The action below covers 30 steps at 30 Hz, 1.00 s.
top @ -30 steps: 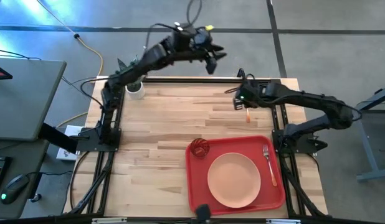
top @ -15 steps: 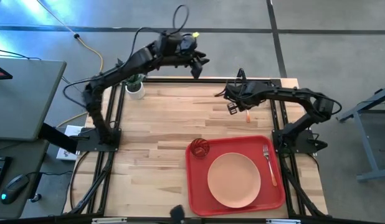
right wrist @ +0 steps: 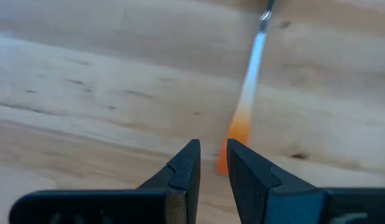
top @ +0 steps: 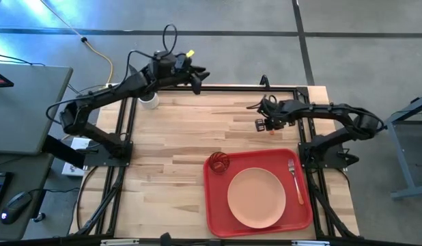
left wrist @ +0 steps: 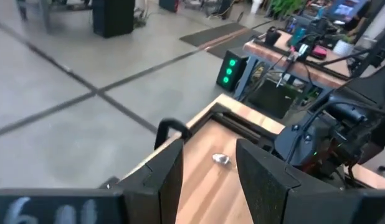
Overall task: Pick and place plate/cup/fork/spoon on tray
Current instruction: Put the orange spoon to the left of the orange fork on the red tray
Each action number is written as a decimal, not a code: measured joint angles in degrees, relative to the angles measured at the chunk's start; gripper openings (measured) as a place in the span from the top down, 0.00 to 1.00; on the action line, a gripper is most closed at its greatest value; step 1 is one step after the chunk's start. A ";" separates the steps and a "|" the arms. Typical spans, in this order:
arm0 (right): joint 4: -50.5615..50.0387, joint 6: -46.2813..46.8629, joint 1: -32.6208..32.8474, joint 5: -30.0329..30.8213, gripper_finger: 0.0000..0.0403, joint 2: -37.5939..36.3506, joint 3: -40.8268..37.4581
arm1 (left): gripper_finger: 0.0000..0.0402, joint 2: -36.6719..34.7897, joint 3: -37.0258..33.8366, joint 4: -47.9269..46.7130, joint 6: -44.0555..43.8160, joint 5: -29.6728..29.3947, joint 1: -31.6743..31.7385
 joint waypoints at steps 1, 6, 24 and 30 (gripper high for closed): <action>1.61 0.33 -0.15 -0.67 0.82 -0.17 -1.11 | 0.66 -0.10 -0.60 -0.02 -0.93 -0.23 -0.03; 6.74 2.07 -0.97 -3.36 0.83 1.18 -5.27 | 0.66 -0.12 -1.18 -0.51 -3.35 -0.31 -0.26; 10.96 -0.73 -1.10 -4.76 0.99 2.30 -6.43 | 0.66 -0.12 -1.18 0.47 -5.28 -1.81 -0.63; 11.15 -1.36 -1.03 -5.44 1.00 2.28 -6.43 | 0.66 -0.12 -1.18 0.50 -5.25 -1.81 -0.63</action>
